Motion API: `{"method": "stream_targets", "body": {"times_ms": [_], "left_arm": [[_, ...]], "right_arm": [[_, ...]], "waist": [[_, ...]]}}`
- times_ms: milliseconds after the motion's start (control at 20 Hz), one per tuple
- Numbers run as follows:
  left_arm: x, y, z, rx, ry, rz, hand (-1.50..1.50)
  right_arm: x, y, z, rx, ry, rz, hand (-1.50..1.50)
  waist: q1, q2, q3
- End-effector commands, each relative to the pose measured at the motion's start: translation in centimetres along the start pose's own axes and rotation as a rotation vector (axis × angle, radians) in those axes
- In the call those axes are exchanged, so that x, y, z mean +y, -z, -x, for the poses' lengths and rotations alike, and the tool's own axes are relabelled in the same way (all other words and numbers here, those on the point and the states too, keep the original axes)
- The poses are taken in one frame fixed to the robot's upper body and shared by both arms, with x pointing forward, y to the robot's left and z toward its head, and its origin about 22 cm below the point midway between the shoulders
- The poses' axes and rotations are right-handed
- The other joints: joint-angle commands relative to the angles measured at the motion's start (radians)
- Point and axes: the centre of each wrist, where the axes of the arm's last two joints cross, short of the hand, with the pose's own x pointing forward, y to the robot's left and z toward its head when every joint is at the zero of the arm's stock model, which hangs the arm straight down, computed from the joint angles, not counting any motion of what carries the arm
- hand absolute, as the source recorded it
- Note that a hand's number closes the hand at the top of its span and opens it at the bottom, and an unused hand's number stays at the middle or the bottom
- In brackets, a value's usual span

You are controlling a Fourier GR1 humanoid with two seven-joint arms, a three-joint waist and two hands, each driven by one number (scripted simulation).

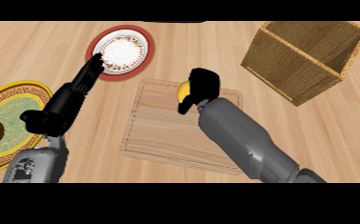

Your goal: Pick the lemon from the cutting board and place it in the basket

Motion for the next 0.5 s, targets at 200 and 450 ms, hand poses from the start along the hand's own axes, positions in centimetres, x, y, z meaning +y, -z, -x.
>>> {"method": "stream_targets", "body": {"times_ms": [200, 450], "left_arm": [[-0.3, 0.4, 0.1, 0.004, -0.014, 0.001, 0.0], [-1.1, 1.0, 0.2, 0.017, 0.007, -0.002, 0.0]], "right_arm": [[-4.2, -2.5, -4.2, 0.06, 0.372, 0.159, 1.5], [-7.6, -4.6, -7.4, -0.112, 0.587, 0.416, 1.5]], "waist": [[0.008, 0.001, 0.001], [-0.005, -0.007, 0.001]]}}
